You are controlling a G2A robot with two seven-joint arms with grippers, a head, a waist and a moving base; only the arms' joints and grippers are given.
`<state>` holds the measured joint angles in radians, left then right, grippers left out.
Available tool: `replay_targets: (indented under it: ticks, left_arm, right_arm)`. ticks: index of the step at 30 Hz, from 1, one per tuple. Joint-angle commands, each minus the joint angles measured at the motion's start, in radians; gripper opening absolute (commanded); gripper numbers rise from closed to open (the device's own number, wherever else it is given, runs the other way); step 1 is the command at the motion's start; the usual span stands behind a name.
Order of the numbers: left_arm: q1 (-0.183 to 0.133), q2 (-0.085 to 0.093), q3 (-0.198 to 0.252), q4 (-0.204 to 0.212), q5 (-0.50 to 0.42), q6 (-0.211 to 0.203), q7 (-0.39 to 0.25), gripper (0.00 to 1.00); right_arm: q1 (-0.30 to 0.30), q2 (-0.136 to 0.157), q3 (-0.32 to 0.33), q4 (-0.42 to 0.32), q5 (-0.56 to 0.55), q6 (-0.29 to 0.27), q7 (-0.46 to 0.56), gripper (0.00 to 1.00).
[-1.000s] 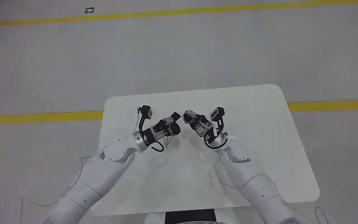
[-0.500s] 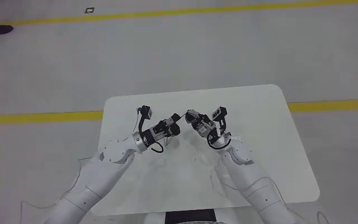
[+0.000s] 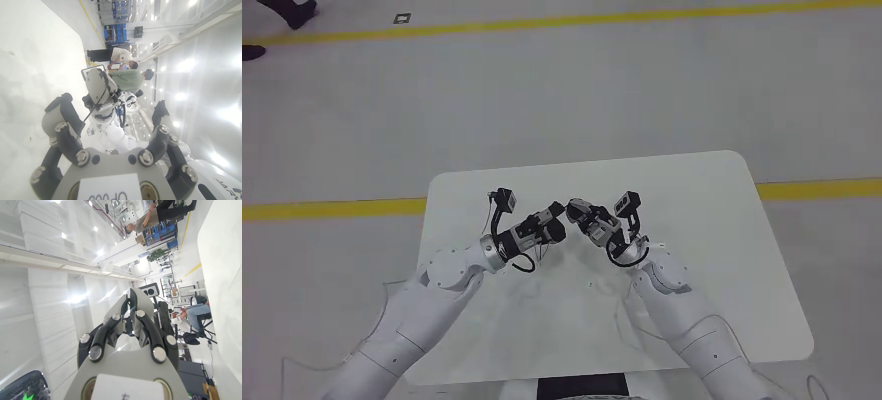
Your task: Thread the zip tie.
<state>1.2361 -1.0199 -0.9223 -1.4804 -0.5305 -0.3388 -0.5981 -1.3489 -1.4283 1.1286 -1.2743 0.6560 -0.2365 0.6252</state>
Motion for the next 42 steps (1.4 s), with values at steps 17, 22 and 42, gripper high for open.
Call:
replay_targets:
  ticks: [17,22,42]
  left_arm:
    - [0.025,-0.001,-0.028,-0.034,0.036,0.025,0.02,0.92]
    - [0.033,-0.002,-0.035,-0.042,0.046,0.023,0.02,0.69]
    - [0.052,-0.006,-0.054,-0.055,0.061,0.035,0.026,0.48]
  right_arm:
    - [-0.045,0.027,0.031,-0.103,-0.21,0.043,-0.077,0.0]
    - [-0.053,0.032,0.035,-0.115,-0.238,0.049,-0.091,0.0]
    - [-0.056,0.041,0.025,-0.113,-0.282,0.038,-0.104,0.0]
